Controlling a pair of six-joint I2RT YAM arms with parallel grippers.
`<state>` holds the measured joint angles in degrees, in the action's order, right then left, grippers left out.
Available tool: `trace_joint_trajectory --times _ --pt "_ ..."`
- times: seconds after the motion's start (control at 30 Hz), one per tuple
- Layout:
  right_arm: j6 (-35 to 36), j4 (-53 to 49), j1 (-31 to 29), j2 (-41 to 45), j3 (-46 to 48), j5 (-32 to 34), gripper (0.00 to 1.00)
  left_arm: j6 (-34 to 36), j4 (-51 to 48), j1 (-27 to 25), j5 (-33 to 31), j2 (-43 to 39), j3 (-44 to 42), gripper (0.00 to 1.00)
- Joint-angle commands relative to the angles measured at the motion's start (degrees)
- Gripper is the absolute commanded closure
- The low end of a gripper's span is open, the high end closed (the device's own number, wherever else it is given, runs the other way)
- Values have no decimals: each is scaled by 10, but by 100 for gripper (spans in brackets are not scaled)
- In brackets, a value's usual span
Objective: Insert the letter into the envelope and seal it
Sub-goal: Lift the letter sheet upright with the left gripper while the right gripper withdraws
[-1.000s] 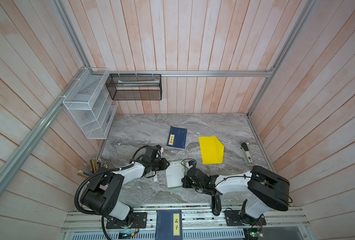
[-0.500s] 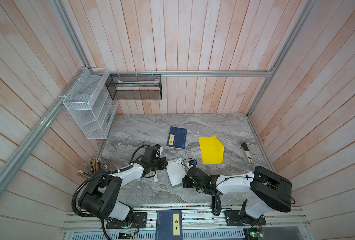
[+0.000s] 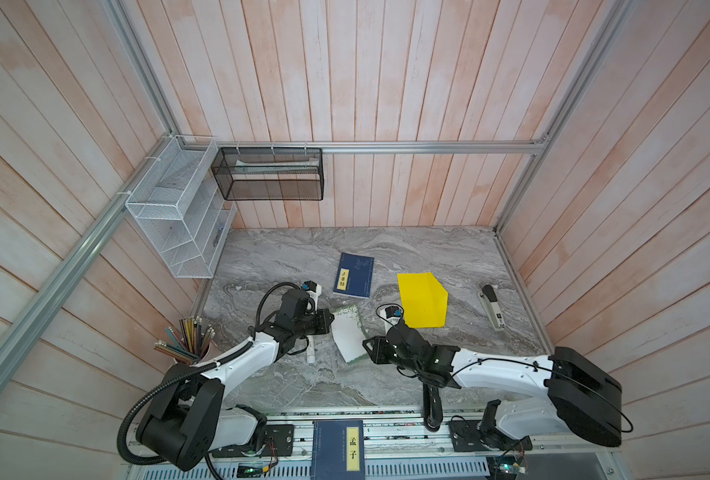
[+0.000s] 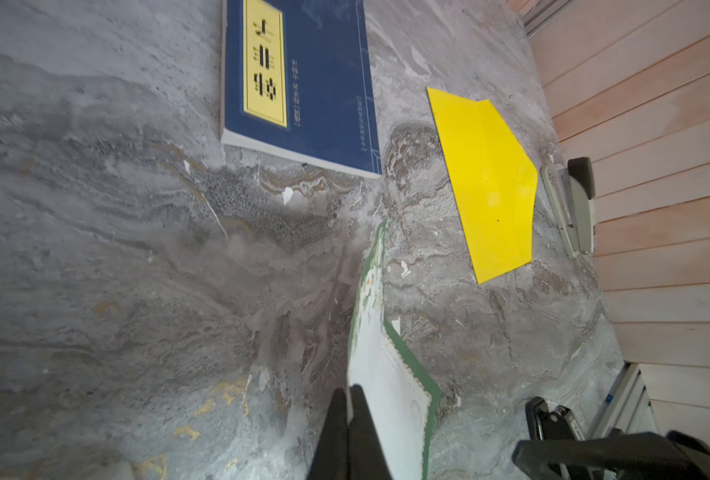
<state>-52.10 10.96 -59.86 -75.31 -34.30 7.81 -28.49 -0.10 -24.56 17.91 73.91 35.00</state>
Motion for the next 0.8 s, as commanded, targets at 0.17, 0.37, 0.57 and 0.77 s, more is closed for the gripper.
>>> trace_joint_trajectory --times 0.17,0.37,0.57,0.77 --pt "22 -27 32 110 0 67 65 -2 -14 -2 -12 -77 33 100" --pt "2 22 59 175 53 69 63 -9 -4 -1 5 -121 64 100" --pt "7 96 81 211 110 62 58 -30 33 8 42 -134 76 100" --pt "13 140 91 214 146 72 58 -57 60 11 72 -131 101 100"
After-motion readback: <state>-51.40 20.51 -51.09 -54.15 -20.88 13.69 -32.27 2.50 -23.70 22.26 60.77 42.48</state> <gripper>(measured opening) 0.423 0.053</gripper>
